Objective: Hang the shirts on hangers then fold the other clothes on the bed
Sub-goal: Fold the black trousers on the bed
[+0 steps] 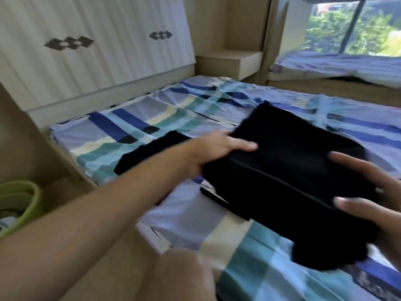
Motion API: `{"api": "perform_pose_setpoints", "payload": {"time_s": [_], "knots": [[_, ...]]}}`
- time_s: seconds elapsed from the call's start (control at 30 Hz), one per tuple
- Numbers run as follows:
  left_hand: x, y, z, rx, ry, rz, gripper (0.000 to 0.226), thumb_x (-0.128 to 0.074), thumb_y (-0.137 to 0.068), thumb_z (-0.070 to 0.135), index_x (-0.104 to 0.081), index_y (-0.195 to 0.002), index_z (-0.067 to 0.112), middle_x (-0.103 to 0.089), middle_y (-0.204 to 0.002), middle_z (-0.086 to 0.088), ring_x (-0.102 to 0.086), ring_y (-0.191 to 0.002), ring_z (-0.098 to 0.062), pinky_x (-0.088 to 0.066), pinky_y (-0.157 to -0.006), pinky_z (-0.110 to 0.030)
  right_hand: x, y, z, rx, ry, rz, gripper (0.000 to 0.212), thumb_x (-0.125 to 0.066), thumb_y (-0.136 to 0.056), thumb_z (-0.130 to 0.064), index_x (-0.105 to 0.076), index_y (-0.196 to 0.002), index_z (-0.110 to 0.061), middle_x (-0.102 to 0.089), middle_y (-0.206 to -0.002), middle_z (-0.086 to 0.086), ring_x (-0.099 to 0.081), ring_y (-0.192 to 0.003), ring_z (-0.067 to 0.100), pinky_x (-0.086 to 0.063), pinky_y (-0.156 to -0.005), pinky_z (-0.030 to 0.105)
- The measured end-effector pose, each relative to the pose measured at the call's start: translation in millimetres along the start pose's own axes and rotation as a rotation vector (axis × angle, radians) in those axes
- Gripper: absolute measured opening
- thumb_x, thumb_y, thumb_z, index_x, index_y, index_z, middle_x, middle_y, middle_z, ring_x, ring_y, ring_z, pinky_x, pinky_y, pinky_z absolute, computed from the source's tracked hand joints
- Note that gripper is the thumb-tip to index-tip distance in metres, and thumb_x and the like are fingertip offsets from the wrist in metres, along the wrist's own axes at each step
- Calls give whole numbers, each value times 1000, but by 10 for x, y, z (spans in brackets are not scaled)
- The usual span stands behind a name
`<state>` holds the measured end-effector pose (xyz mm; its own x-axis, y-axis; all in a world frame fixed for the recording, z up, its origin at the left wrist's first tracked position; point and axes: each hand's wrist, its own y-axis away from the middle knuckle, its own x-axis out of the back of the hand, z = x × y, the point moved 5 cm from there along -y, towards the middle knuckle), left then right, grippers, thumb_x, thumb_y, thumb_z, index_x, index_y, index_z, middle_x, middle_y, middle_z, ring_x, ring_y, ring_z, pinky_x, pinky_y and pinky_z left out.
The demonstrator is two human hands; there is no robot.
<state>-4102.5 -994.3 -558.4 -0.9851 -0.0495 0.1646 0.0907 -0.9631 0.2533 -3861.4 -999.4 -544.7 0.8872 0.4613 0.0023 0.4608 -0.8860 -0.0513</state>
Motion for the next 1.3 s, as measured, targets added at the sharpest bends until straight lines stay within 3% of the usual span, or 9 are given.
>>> {"api": "perform_pose_setpoints", "payload": {"time_s": [0.2,0.33,0.47,0.6,0.67,0.77,0.87,0.97,1.3], "knots": [[1901,13,-190,155,-117,199,42,-69,-86,25,-66,-124,8,-69,-124,-17,-66,-106,-33,-54,-94,-44,-1473,-1058,311,-17,-6,-152,71,-79,-76,8,-59,-134,-27,-74,-104,0,-74,-86,6,-58,-70,17],[2708,-373,-469,142,-199,350,35,-68,-92,15,-65,-126,8,-72,-109,-15,-73,-75,-21,-61,-70,-36,-2197,-1793,832,-114,41,-130,74,-77,-80,5,-52,-143,-26,-68,-120,4,-71,-93,15,-58,-71,18],[3059,-794,-1050,201,-638,461,47,-80,-84,23,-63,-125,7,-69,-117,-14,-68,-100,-29,-53,-86,-34,-2383,-1989,1376,-240,305,-217,84,-73,-82,3,-37,-154,-18,-61,-132,14,-63,-105,24,-55,-89,34],[2918,-1030,-1107,204,-1207,588,69,-75,-84,38,-44,-138,8,-51,-136,-20,-51,-121,-40,-45,-96,-45,-2084,-1819,1148,-14,485,-275,79,-78,-80,-15,-41,-149,-22,-56,-134,6,-64,-107,22,-55,-96,47],[2527,-1046,-812,-103,-1293,742,71,-74,-82,39,-44,-140,10,-47,-137,-21,-45,-126,-43,-43,-101,-53,-1759,-1683,750,230,584,-222,69,-78,-80,-21,-49,-143,-25,-57,-122,0,-65,-99,12,-55,-91,32],[1474,-920,-466,-641,-1123,474,70,-74,-83,42,-47,-141,15,-46,-142,-10,-39,-134,-29,-31,-114,-39,-1158,-1709,309,447,850,-154,76,-80,-78,-39,-43,-144,-31,-48,-127,-5,-54,-112,7,-46,-90,21],[675,-853,-401,-783,-1111,247,64,-73,-82,48,-51,-134,17,-48,-137,-4,-42,-130,-22,-34,-113,-37,-663,-2047,505,244,1249,-246,114,-84,-68,-58,-18,-157,-33,-36,-147,3,-40,-134,25,-39,-108,46],[207,-708,-469,-984,-1068,280,21,-68,-86,29,-63,-99,13,-56,-103,-6,-54,-99,-26,-48,-87,-44,-474,-2138,883,53,1423,-378,129,-86,-61,-61,-11,-160,-27,-39,-152,5,-44,-134,29,-39,-109,43],[-74,-506,-1343,-828,-1394,230,47,-63,-82,48,-67,-119,20,-56,-117,-5,-49,-111,-28,-34,-94,-39,-559,-2119,1013,293,1291,-127,32,-65,-82,-26,-59,-113,-21,-64,-109,6,-59,-103,32,-49,-77,39]]}}
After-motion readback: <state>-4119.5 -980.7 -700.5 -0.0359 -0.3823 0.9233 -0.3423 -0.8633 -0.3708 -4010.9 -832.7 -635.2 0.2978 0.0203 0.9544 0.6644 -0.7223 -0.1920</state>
